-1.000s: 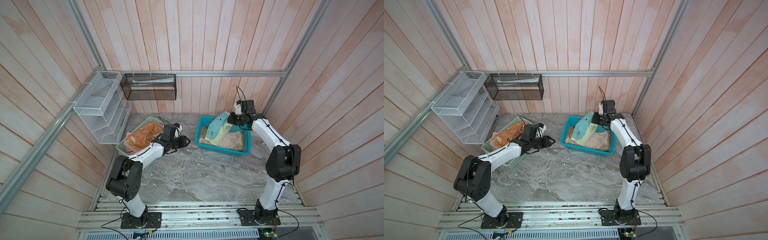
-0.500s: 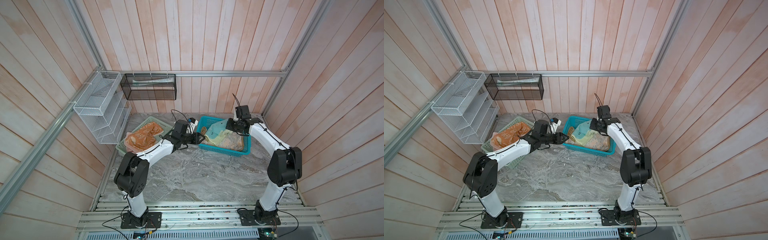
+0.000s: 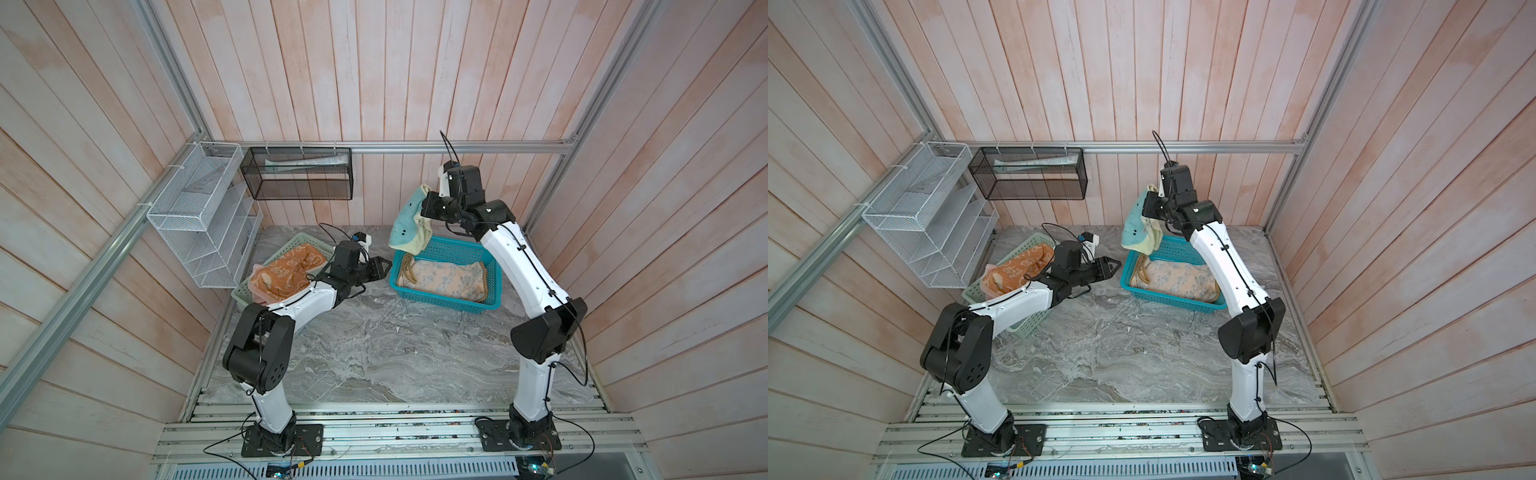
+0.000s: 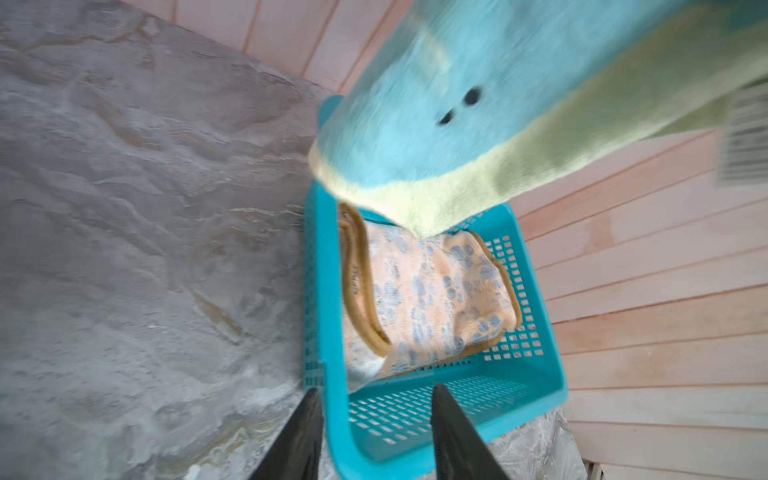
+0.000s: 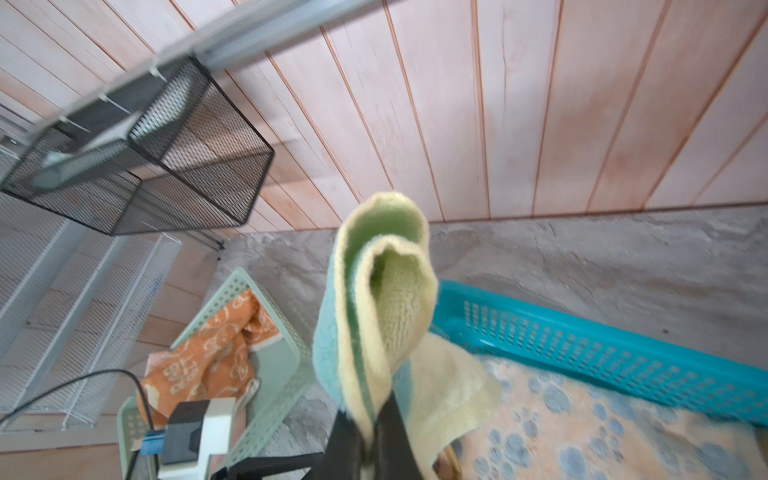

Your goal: Fold and stack the towels

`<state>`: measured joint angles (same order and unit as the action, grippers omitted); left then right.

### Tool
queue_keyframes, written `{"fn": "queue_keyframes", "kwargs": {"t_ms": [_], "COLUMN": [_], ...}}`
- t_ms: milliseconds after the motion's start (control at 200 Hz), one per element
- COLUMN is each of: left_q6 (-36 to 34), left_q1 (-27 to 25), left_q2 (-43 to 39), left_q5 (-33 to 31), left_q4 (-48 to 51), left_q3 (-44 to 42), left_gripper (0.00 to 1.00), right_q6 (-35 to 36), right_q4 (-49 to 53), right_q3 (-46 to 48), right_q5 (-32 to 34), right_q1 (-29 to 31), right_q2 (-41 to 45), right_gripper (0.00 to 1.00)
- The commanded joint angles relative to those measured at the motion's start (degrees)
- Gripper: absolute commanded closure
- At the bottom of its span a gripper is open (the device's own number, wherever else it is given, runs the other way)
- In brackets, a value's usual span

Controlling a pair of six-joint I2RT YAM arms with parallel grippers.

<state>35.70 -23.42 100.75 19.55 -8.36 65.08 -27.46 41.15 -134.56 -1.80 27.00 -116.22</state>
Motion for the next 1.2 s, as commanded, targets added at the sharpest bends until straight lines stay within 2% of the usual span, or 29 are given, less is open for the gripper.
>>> {"fn": "queue_keyframes", "kwargs": {"t_ms": [0, 65, 150, 375, 475, 630, 810, 925, 1000, 1095, 1195], "left_q6": [2.44, 1.93, 2.00, 1.68, 1.34, 1.47, 2.17, 2.61, 2.62, 2.37, 1.92], "left_q1": [0.57, 0.97, 1.58, 2.05, 2.14, 2.24, 2.28, 2.33, 2.52, 3.00, 3.68], "left_q2": [-4.39, -5.52, -5.89, -5.78, -5.50, -5.19, -6.71, -9.97, -12.41, -14.97, -16.55], "left_q5": [-4.11, -4.85, -4.26, -3.67, -3.61, -3.37, -4.47, -6.24, -7.47, -8.30, -8.91], "left_q4": [-3.86, -3.39, -2.94, -1.58, -1.42, -1.42, -1.65, -1.58, -1.19, 0.22, 1.78], "left_q3": [-4.95, -6.14, -7.21, -8.63, -8.90, -8.97, -9.85, -12.01, -13.61, -15.01, -16.02], "left_gripper": [0.55, 0.55, 0.55, 0.55, 0.55, 0.55, 0.55, 0.55, 0.55, 0.55, 0.55], "right_q6": [-2.25, -4.43, -7.92, -20.67, -22.65, -22.87, -23.94, -25.41, -26.80, -28.84, -29.85], "right_q4": [3.93, 2.21, -1.94, -16.93, -21.24, -21.54, -20.61, -19.16, -19.71, -21.93, -25.87], "right_q3": [-9.71, -12.57, -11.76, 2.76, 8.38, 8.99, 0.15, -9.21, -11.91, -9.93, -1.88], "right_q5": [-2.72, -5.37, -8.75, -23.34, -23.22, -23.06, -23.65, -24.29, -24.48, -24.75, -24.07], "right_q1": [0.85, 0.85, 0.54, -1.45, -1.05, -0.03, 3.55, 5.60, 6.25, 6.29, 5.86], "right_q2": [-4.87, -6.89, -8.30, -7.81, -5.74, -5.15, -9.69, -15.11, -17.25, -17.56, -14.47], "right_gripper": [1.00, 1.00, 1.00, 1.00, 1.00, 1.00, 1.00, 1.00, 1.00, 1.00, 1.00]}}
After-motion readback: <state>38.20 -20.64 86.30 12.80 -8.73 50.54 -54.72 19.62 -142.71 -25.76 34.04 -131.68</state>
